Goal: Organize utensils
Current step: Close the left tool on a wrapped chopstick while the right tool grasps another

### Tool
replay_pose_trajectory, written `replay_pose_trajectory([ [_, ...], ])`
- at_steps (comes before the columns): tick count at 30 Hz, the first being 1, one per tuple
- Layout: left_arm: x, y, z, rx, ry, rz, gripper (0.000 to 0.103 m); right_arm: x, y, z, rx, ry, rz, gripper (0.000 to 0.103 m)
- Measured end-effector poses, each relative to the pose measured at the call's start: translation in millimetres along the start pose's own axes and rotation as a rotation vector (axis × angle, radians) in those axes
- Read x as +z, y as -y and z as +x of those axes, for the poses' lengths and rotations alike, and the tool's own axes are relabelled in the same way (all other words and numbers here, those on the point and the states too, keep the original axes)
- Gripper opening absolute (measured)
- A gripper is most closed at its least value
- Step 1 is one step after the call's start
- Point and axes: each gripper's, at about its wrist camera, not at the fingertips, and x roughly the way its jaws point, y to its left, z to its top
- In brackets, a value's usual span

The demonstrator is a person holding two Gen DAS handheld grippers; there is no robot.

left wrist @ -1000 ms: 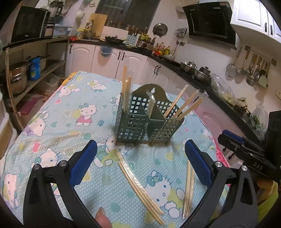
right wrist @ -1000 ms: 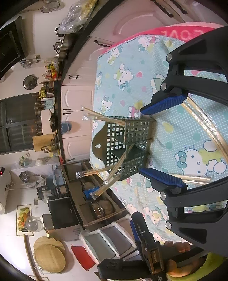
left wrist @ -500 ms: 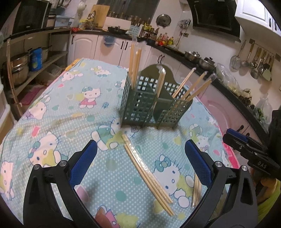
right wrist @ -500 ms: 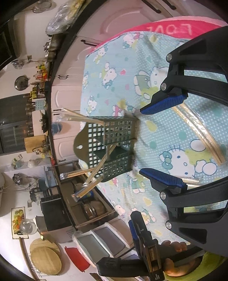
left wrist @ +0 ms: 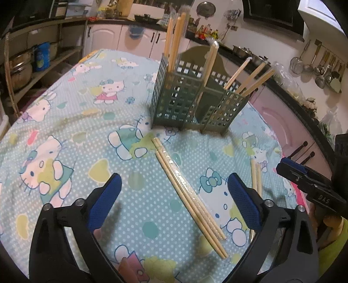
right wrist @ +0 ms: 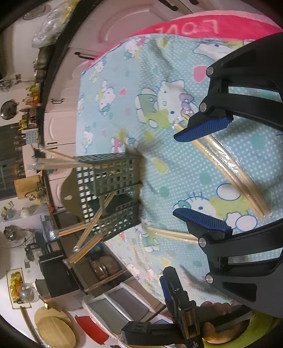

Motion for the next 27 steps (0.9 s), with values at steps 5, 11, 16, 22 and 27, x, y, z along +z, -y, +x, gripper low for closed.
replay_pose_trajectory([
  [5, 1.6, -4.8, 18.6, -0.001, -0.050, -0.005, 0.074, -5.6, 8.6, 16.5, -0.003, -0.057, 0.030, 0.061],
  [11, 12.9, -12.1, 38.1, -0.010, -0.084, -0.028, 0.063, -5.8, 19.9, 37.6, -0.014, -0.111, 0.066, 0.060],
  [16, 27.2, -18.2, 50.2, -0.019, -0.093, -0.057, 0.056, -3.4, 28.9, 53.4, -0.026, -0.150, 0.088, 0.058],
  [22, 43.9, -26.5, 71.2, -0.046, -0.132, -0.098, 0.042, -0.2, 37.4, 65.5, -0.035, -0.184, 0.115, 0.057],
  [27, 44.7, -28.2, 87.5, -0.068, -0.186, -0.119, 0.037, 1.1, 42.8, 73.6, -0.046, -0.205, 0.129, 0.055],
])
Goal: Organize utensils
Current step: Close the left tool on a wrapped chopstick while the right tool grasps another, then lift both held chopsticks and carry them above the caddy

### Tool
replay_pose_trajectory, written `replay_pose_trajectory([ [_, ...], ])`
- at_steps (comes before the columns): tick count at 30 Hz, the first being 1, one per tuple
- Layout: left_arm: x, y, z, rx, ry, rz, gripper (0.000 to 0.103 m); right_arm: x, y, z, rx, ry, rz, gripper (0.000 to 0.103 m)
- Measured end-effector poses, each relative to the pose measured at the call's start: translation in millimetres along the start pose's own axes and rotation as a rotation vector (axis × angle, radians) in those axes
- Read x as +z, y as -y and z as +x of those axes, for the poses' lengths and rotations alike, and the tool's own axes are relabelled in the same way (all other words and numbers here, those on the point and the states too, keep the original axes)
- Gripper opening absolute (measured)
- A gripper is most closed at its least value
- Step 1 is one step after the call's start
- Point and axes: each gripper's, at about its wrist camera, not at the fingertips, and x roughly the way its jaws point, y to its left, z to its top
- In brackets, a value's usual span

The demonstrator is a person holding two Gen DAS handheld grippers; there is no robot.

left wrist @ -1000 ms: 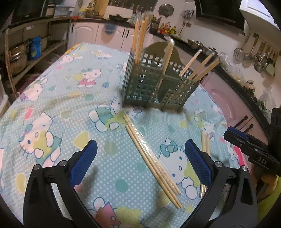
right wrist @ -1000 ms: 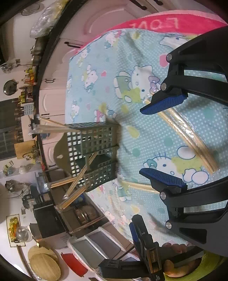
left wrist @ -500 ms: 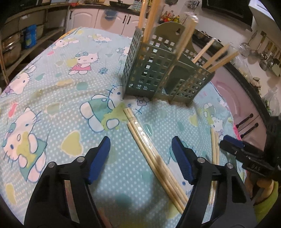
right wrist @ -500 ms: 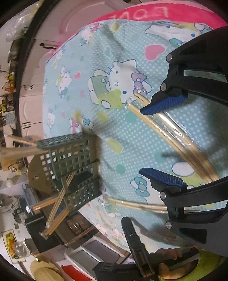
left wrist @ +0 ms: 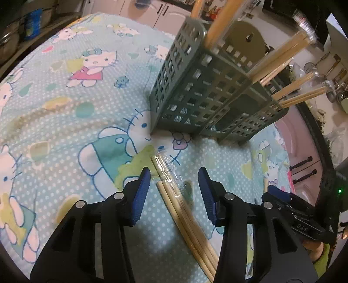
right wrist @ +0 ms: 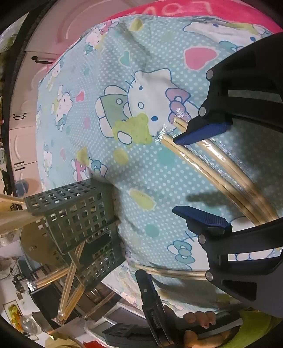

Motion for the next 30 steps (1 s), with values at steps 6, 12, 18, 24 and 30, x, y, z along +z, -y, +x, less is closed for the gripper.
replay_pose_trajectory([
  [6, 4.6, 4.0, 10.2, 0.039, -0.013, 0.008, 0.037, 6.0, -0.2, 8.0, -0.011, -0.006, 0.009, 0.056],
  [12, 14.6, 2.5, 19.4, 0.080, -0.009, -0.008, 0.026, 13.7, 1.0, 15.0, -0.010, 0.002, 0.021, 0.047],
  [18, 21.4, 0.9, 23.0, 0.121, -0.001, -0.006, 0.011, 24.7, 2.9, 23.0, -0.006, 0.002, 0.030, 0.026],
  [24, 20.3, -2.3, 18.1, 0.091, 0.011, -0.015, 0.009, 31.0, 5.6, 27.6, 0.010, -0.003, 0.043, 0.014],
  [30, 15.1, 0.9, -2.9, 0.033, 0.047, -0.005, 0.009, 36.7, 2.6, 32.0, 0.000, -0.030, 0.035, 0.014],
])
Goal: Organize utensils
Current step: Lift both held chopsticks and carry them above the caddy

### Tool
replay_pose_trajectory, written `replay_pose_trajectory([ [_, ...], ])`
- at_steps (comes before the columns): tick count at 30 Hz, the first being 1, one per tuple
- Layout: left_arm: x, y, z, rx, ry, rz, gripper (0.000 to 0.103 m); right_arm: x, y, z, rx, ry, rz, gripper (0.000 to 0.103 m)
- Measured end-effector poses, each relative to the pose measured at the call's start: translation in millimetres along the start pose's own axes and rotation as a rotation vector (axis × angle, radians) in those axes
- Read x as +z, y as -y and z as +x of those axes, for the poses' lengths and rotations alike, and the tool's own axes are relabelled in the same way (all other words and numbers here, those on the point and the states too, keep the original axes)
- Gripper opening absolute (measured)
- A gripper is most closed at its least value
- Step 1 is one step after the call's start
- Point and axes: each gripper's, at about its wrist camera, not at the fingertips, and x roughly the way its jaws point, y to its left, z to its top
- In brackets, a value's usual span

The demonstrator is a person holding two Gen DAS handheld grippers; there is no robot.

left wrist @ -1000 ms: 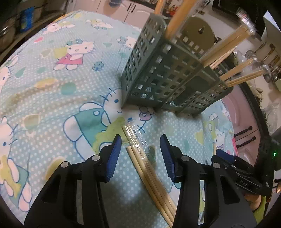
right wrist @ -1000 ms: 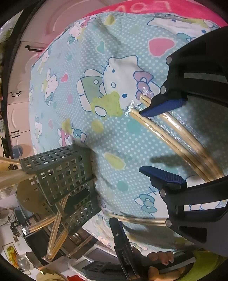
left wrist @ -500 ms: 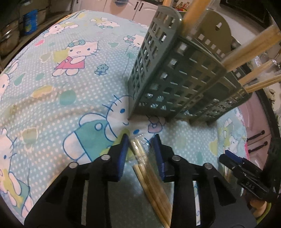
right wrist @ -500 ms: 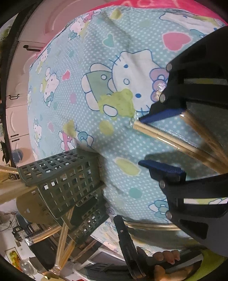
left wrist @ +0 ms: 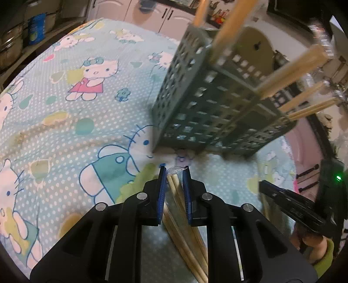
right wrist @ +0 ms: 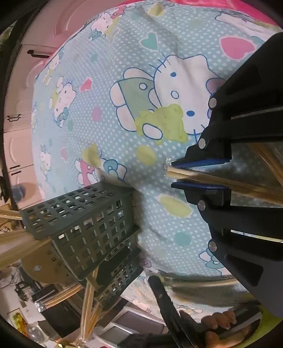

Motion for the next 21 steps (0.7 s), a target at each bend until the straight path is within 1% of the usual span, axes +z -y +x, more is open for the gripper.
replay_pose_trajectory([
  [3, -2.4, 2.6, -13.0, -0.017, 0.021, 0.005, 0.008, 4.6, -2.4, 2.6, -0.018, -0.011, 0.007, 0.019],
  [6, -3.7, 5.3, -29.1, -0.037, 0.046, 0.016, 0.008, 7.8, -5.8, 6.5, -0.041, -0.012, -0.003, 0.020],
  [8, -3.9, 7.2, -37.4, -0.045, 0.059, 0.024, 0.008, 8.7, -7.0, 8.8, -0.056, -0.011, -0.013, 0.019],
  [10, -3.2, 11.8, -46.8, -0.055, 0.072, 0.034, 0.008, 9.0, -6.4, 9.1, -0.068, -0.009, -0.012, 0.013],
  [12, -3.9, 16.4, -56.3, -0.064, 0.087, 0.045, 0.007, 8.0, -2.7, 6.6, -0.043, -0.009, 0.010, 0.011],
  [13, -6.2, 24.3, -57.3, -0.066, 0.092, 0.051, 0.007, 8.2, 0.1, 4.5, -0.032, -0.008, 0.021, 0.007],
  [17, -6.0, 34.9, -72.9, -0.081, 0.120, 0.072, 0.007, 7.0, 6.7, -10.8, 0.023, 0.011, 0.040, 0.006],
  [21, -2.8, 47.7, -83.1, -0.091, 0.149, 0.093, 0.007, 5.6, 3.2, -38.7, 0.084, 0.067, 0.020, 0.006],
])
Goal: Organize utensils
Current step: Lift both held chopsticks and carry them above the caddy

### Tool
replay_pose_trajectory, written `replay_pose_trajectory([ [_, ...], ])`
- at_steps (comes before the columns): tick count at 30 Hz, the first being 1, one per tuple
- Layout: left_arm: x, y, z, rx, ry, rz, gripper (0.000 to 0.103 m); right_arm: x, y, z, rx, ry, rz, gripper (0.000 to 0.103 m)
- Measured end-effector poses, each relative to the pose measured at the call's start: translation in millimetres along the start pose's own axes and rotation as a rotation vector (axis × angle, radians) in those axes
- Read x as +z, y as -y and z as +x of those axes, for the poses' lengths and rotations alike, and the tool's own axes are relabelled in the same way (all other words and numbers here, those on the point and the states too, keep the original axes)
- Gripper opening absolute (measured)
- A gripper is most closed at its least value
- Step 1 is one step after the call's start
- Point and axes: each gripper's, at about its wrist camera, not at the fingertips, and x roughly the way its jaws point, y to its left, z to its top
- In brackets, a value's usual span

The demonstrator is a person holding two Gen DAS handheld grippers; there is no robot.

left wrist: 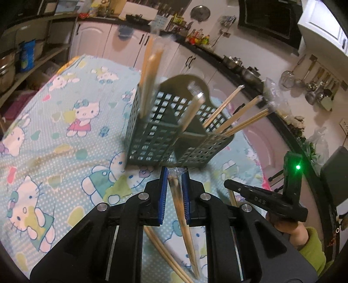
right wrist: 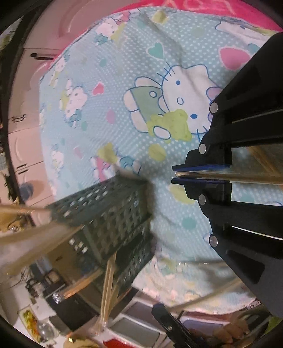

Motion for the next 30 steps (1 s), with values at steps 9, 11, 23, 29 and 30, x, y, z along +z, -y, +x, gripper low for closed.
replay_pose_trajectory([
  [9, 12.8, 21.4, -22.5, -0.019, 0.049, 0.050, 0.005, 6.2, -33.1, -64.6, 0.073, 0.129, -0.102, 0.006],
  [11, 14.9, 26.0, -29.3, -0.025, 0.059, 0.059, 0.004, 7.8, -42.7, -80.0, 0.090, 0.168, -0.123, 0.006],
  [23, 25.2, 46.0, -58.4, -0.068, 0.116, 0.108, 0.002, 10.9, -76.6, -141.5, 0.134, 0.347, -0.201, 0.006],
  [29, 35.3, 56.8, -68.9, -0.080, 0.150, 0.138, 0.002, 12.1, -87.3, -160.6, 0.113, 0.428, -0.235, 0.006],
  [30, 37.6, 58.3, -69.9, -0.082, 0.155, 0.142, 0.002, 12.3, -87.6, -163.4, 0.113, 0.438, -0.238, 0.006],
])
